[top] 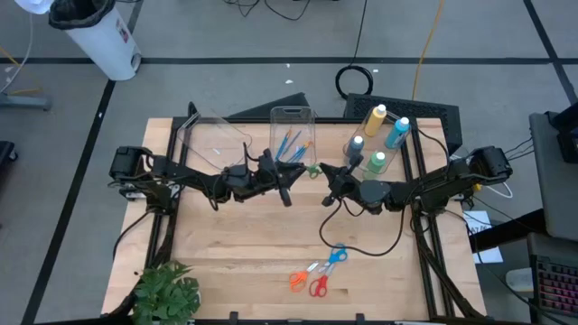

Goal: Pick & Place Paint Supplies
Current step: Put the green scissors into the left transparent bin

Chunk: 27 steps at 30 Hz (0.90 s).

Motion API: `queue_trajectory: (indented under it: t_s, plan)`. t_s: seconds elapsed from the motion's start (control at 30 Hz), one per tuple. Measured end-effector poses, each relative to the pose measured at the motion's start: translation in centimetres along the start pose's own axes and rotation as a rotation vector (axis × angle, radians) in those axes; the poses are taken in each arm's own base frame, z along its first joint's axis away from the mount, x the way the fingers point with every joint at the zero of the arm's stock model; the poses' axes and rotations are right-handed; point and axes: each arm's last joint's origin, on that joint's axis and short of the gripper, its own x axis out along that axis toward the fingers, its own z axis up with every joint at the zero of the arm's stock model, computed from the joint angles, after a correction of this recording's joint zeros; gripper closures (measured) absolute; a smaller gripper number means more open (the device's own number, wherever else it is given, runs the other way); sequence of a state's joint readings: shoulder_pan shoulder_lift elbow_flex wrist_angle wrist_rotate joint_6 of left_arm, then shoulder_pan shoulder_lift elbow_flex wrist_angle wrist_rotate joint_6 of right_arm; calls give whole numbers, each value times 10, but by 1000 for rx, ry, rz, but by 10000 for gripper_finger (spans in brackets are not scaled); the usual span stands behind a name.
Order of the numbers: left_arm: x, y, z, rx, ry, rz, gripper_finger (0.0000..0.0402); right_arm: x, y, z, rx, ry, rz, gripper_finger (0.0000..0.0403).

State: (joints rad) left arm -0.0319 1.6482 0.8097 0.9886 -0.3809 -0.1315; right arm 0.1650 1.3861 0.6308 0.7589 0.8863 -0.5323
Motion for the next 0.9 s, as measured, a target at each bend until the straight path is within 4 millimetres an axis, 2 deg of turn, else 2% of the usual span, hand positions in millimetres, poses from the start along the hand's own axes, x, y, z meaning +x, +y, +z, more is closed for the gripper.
queue_trajectory:
  t_s: [0.13,0.3,0.53,0.73,0.9]
  plan:
    - [0,0,0,20,-2,0,388,0,0,0,-3,3,-1,403]
    - [1,2,1,28,-2,-2,379,0,0,0,-4,2,-1,403]
    - [1,5,-2,38,27,37,394,0,1,-1,9,8,3,392]
    - [0,6,-1,46,32,58,397,0,2,1,102,-27,58,333]
    - [-6,7,21,71,0,109,397,-4,-2,3,223,-38,127,260]
